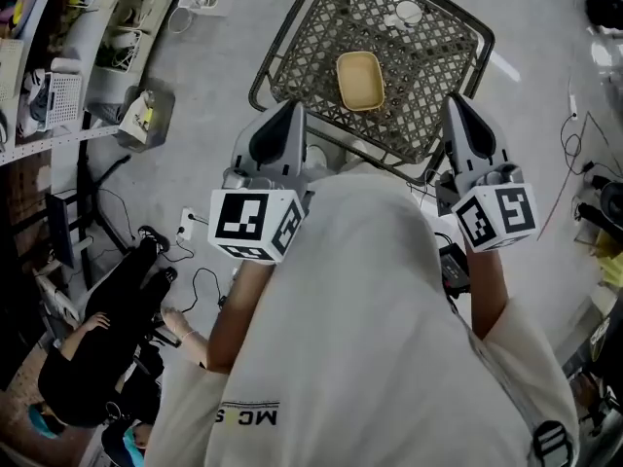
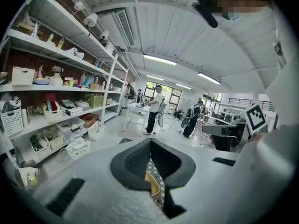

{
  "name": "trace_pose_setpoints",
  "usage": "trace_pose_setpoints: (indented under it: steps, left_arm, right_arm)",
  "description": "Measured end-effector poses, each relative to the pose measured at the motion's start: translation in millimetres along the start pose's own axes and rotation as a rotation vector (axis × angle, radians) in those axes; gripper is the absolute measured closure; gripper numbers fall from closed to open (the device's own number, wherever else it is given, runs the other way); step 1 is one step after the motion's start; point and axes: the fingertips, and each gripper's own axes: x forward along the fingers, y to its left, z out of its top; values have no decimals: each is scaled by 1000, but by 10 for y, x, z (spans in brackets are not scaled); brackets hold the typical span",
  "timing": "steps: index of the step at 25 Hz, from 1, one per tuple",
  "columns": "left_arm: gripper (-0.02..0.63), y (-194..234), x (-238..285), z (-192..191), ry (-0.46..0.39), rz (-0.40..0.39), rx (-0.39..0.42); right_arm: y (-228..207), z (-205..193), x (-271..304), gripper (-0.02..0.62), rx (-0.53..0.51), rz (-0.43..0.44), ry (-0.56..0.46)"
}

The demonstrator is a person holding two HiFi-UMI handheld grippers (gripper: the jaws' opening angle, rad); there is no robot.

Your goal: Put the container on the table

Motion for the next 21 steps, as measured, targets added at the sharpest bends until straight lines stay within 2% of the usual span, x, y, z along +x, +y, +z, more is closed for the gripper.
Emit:
trace_pose_setpoints:
  steps: [9,14,21]
  left_arm:
    - [583,-63,16,-35,5,-33,-16]
    - [583,-57,-15,-26,5,-33,-16]
    - [583,-134,25,-87,16,-43,-22]
  right_arm:
    - [147,29,-34,574,-60,25,4]
    - [232,44,-49,574,-37,56,-12]
    - [164,6,-77,574,-44,53,-2]
